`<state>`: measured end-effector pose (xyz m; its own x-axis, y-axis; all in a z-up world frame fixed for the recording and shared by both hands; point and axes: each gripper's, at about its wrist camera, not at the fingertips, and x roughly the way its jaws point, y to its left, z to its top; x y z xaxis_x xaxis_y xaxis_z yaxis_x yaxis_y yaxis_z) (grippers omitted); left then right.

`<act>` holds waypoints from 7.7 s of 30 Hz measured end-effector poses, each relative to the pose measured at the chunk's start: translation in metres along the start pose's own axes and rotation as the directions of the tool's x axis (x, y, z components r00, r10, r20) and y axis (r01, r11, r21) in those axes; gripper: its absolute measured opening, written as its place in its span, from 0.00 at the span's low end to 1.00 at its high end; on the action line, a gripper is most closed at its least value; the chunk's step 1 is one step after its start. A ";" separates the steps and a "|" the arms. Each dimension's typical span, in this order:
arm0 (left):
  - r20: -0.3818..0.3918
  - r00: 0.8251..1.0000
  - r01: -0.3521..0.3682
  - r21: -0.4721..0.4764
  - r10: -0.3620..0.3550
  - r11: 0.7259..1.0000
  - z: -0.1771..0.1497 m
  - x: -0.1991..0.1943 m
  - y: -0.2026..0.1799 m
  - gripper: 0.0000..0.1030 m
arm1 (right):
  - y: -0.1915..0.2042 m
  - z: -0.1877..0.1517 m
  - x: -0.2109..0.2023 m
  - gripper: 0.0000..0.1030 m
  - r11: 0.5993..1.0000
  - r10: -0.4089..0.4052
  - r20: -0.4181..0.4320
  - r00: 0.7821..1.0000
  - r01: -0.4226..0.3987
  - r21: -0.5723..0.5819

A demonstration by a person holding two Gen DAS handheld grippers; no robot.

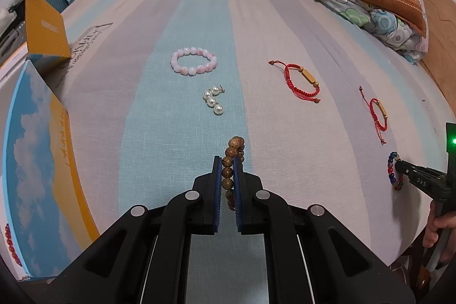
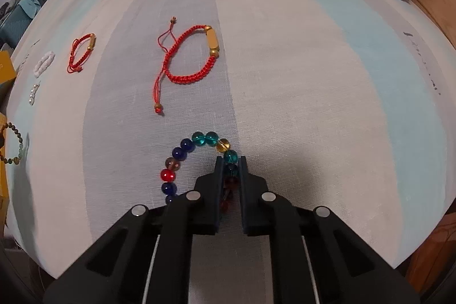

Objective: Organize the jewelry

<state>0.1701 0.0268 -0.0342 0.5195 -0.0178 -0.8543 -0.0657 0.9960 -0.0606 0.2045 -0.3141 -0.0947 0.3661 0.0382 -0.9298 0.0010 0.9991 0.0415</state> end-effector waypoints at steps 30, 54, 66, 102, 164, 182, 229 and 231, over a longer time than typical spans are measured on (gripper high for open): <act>0.030 1.000 0.003 0.011 -0.003 1.000 -0.002 -0.050 -0.002 0.07 | 0.031 -0.003 -0.078 0.09 0.997 0.060 0.129 0.990 -0.055 -0.046; 0.079 0.997 -0.002 0.016 0.001 1.000 0.003 -0.113 0.010 0.07 | 0.055 -0.006 -0.140 0.09 0.996 0.070 0.203 0.977 -0.056 -0.074; 0.122 0.993 -0.004 -0.001 0.004 1.000 0.004 -0.146 0.023 0.07 | 0.082 -0.005 -0.168 0.09 0.992 0.087 0.238 0.967 -0.061 -0.113; 0.179 0.979 -0.080 -0.126 0.102 0.989 -0.008 -0.213 0.121 0.07 | 0.220 0.007 -0.227 0.09 0.956 0.197 0.299 0.934 -0.115 -0.270; -0.008 0.975 -0.203 -0.435 0.222 0.877 -0.125 -0.201 0.342 0.07 | 0.513 -0.069 -0.165 0.09 0.771 0.317 0.088 0.944 -0.203 -0.603; -0.122 0.965 -0.263 -0.451 0.234 0.853 -0.142 -0.162 0.364 0.08 | 0.527 -0.077 -0.125 0.10 0.774 0.275 0.017 0.961 -0.211 -0.597; 0.048 0.953 -0.275 -0.284 0.301 0.918 -0.068 -0.175 0.231 0.94 | 0.367 -0.017 -0.181 0.93 0.925 0.186 0.291 0.939 -0.068 -0.373; 0.057 0.955 -0.266 -0.275 0.292 0.924 -0.063 -0.174 0.222 0.94 | 0.359 -0.015 -0.182 0.93 0.930 0.182 0.297 0.937 -0.066 -0.363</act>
<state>0.0111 0.2455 0.0684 0.5252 0.2785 -0.8041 -0.4330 0.9009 0.0292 0.1246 0.0378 0.0843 0.6195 0.2127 -0.7556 -0.3606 0.9321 -0.0332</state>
